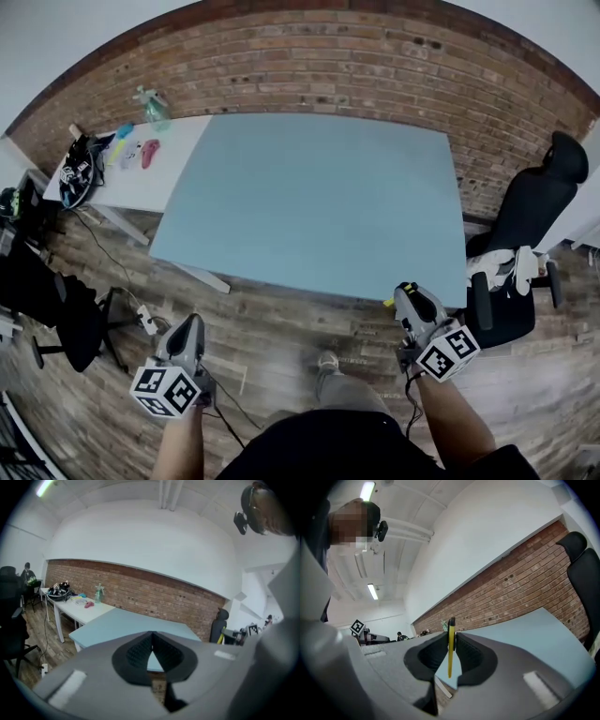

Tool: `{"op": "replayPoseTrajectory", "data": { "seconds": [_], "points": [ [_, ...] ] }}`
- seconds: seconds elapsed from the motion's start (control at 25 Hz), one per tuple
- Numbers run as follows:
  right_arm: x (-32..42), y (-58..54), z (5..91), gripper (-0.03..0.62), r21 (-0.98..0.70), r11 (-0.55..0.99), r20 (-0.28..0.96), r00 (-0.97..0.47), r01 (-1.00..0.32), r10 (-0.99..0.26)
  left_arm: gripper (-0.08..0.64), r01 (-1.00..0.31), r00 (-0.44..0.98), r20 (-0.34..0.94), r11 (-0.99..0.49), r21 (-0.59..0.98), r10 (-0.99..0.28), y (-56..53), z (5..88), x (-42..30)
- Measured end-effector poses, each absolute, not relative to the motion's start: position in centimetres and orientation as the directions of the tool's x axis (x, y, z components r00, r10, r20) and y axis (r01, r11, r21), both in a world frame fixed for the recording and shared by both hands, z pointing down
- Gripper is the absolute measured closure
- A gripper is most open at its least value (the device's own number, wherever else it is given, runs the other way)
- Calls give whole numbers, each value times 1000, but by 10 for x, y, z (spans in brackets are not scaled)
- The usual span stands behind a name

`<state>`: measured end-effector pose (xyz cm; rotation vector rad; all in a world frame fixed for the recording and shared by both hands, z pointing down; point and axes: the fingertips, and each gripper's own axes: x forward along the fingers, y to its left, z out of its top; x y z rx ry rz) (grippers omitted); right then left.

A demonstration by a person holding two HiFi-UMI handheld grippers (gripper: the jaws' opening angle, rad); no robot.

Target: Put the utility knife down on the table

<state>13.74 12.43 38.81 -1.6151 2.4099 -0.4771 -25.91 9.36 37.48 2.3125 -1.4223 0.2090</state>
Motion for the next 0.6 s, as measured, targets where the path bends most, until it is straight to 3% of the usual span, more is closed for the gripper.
{"op": "replayPoseTrajectory", "data": {
  "seconds": [0.24, 0.6],
  "points": [
    [156, 60, 390, 535, -358, 380, 11, -410, -853, -912, 557, -882, 461, 279, -401, 248, -842, 35, 357, -237],
    [153, 10, 402, 535, -402, 331, 47, -380, -854, -924, 557, -887, 445, 309, -368, 278, -840, -28, 367, -255]
  ]
}}
